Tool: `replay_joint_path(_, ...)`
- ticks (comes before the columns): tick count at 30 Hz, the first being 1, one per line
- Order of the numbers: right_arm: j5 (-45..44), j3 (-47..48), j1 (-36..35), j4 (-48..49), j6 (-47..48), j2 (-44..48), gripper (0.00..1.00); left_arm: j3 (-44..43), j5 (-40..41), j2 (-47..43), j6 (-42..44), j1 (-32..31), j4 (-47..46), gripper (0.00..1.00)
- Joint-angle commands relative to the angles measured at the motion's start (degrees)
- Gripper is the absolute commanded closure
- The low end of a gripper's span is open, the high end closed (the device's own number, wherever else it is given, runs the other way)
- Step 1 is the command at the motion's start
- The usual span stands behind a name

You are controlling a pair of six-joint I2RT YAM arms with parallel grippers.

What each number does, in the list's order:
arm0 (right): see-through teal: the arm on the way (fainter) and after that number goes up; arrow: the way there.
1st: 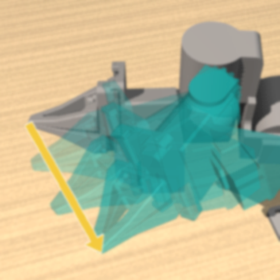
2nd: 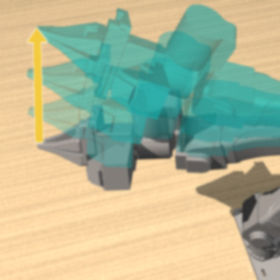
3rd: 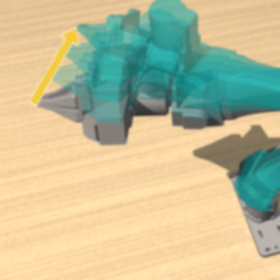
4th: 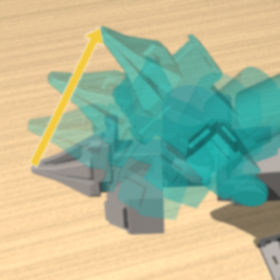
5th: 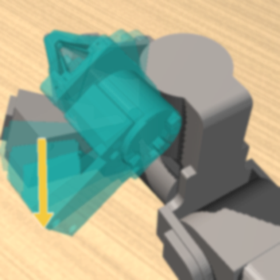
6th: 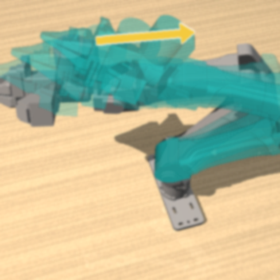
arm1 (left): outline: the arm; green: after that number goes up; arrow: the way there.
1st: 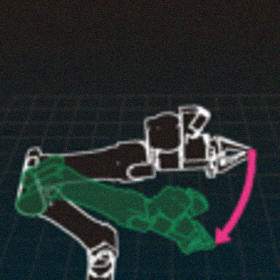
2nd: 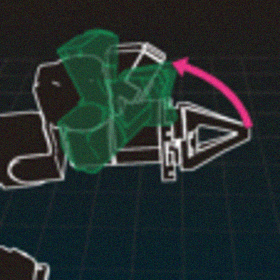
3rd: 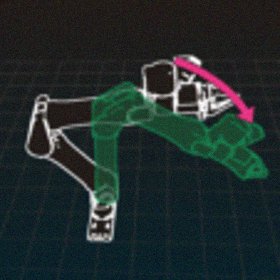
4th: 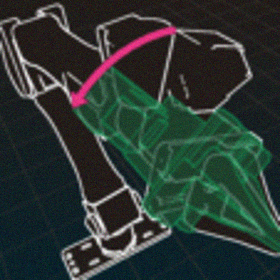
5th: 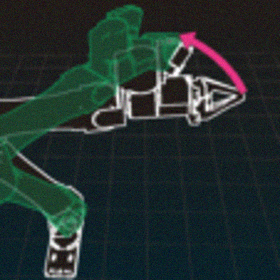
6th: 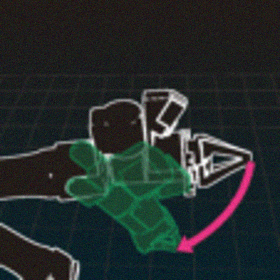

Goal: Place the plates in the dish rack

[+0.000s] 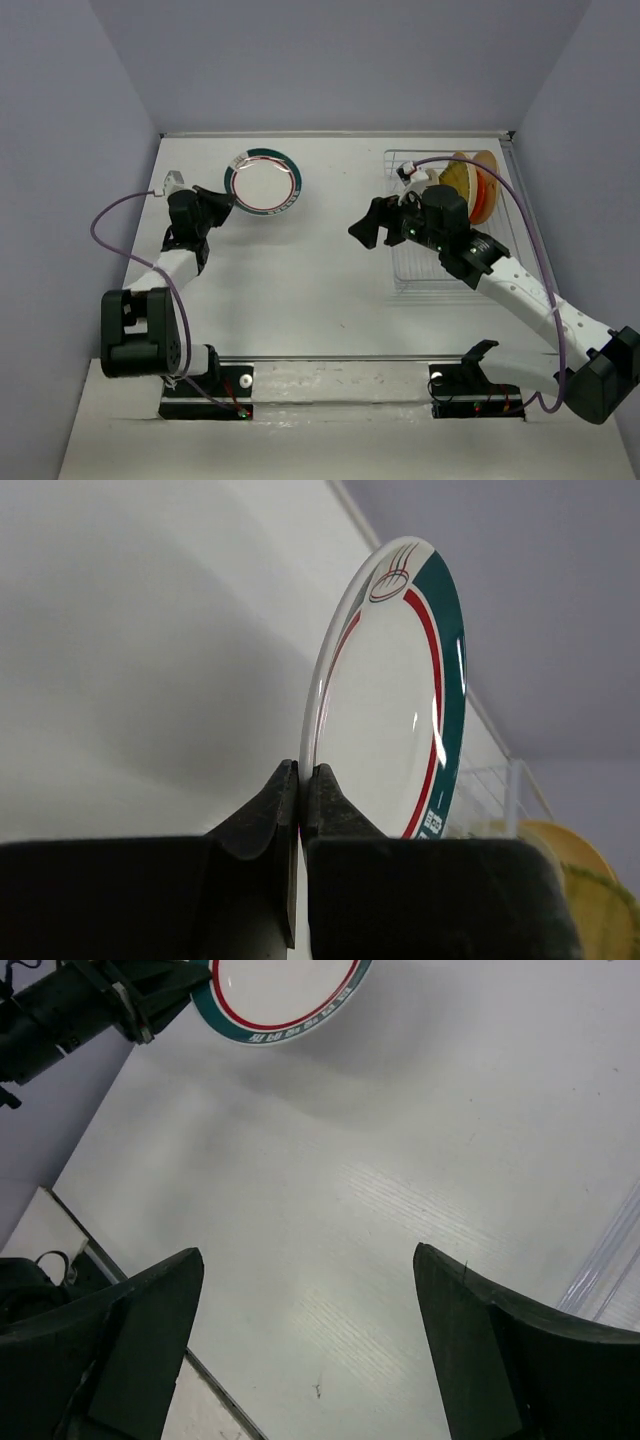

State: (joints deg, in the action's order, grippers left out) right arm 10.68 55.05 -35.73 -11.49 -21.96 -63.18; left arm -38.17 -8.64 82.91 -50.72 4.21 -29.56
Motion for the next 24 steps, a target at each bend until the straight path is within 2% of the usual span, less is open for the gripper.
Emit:
replay_joint_path(1, 0.75, 4.02, -0.57, 4.63, -2.3, -0.72, 0.06, 2.4, -10.08, -11.28, -1.49, -3.94, -7.18, 0.94)
replay_joint_path(3, -2.4, 4.89, -0.57, 3.49, -0.29, -0.46, 0.01, 5.21, -12.79, -16.71, -0.52, -6.21, -6.56, 0.94)
replay_joint_path(7, -4.53, 6.65, -0.57, 1.73, 0.86, -1.68, 0.0, 10.12, -17.8, -26.2, 1.15, -7.45, -5.59, 0.94)
replay_joint_path(16, -0.66, 9.55, -0.57, 4.27, -1.25, -9.06, 0.0, 13.03, -28.79, -35.27, 3.96, -11.24, -9.02, 0.94)
replay_joint_path(18, -0.13, 9.47, -0.57, 4.72, -1.51, -10.82, 0.03, 13.12, -31.34, -35.98, 4.05, -11.41, -9.99, 0.94)
replay_joint_path(20, 2.32, 8.59, -0.57, 6.99, -2.21, -11.09, 0.13, 13.04, -32.92, -36.25, 4.14, -11.41, -10.34, 0.94)
replay_joint_path(22, 5.04, 7.54, -0.57, 10.06, -2.74, -10.74, 0.41, 12.86, -35.12, -36.42, 4.75, -11.41, -10.43, 0.92)
replay_joint_path(23, 7.23, 7.53, -0.57, 10.51, -3.0, -10.56, 0.81, 12.77, -35.65, -36.59, 5.1, -11.41, -10.43, 0.87)
replay_joint_path(24, 8.04, 7.62, -0.57, 10.78, -3.35, -10.3, 0.92, 12.77, -35.83, -36.86, 5.36, -11.41, -10.25, 0.76)
